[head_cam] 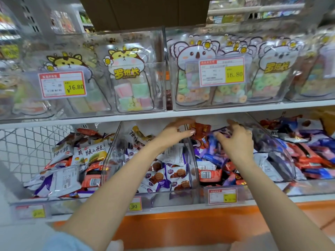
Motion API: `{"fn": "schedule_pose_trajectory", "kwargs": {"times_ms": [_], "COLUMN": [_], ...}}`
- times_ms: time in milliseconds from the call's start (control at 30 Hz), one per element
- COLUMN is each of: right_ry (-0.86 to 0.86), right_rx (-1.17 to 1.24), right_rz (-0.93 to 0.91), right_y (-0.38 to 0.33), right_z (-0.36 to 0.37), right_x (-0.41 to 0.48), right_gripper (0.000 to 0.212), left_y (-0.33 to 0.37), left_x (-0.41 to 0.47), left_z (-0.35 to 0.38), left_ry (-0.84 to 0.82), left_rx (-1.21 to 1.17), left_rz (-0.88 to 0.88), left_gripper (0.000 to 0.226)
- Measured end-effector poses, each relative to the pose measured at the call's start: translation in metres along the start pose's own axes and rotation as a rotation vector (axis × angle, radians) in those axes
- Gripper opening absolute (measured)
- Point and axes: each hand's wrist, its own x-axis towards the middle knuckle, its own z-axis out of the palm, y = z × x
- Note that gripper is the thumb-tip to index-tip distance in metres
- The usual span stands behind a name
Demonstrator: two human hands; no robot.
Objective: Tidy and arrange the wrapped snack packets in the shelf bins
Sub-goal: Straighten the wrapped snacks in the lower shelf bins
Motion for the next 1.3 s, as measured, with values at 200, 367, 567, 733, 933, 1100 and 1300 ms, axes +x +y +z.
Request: {"fn": "schedule_pose_trajectory", "kwargs": {"times_ms": [200, 367, 567, 733, 933, 1100, 1300], "right_ry": [-0.053, -0.204, -0.262, -0.273, -0.274, -0.304, -0.317], "right_rx": [0.143, 0.317, 0.31, 0.303, 0.294, 0.298, 0.243], "right_rz": [-0.1, -0.166, -0.257, -0.281, -0.294, -0.308, -0.376], "right_y": [-0.009, -0.029, -0.042, -0.043, -0.041, -0.044, -0.049], "right_z": [0.0, 0.008, 0.018, 0.022, 0.023, 0.027, 0.033], "right_x": [-0.004, -0.017, -0.026, -0.026, -0.026, -0.028, -0.036], "right_gripper": [0.036, 0.024, 0.022, 0.018, 0.017, 0.017, 0.019], "left_y": [-0.053, -0.093, -0.106, -0.11, -0.108, -0.097, -0.079], "left_x": [-0.007, -0.021, -0.013, -0.002, -0.028, -0.061, -0.084], "left_z": [-0.025, -0.032, 0.003, 0.01, 0.002, -0.005, -0.026], "left_ry": [0.272, 0.279, -0.007, -0.062, -0.135, -0.093, 0.327], "left_rx": [0.211, 0.372, 0.633, 0.714, 0.724, 0.643, 0.401], "left_rz": [-0.037, -0.187, -0.034, -0.038, -0.007, -0.037, -0.071], "left_gripper": [0.017, 0.041, 0.079, 0.08, 0.062, 0.038, 0.015]}}
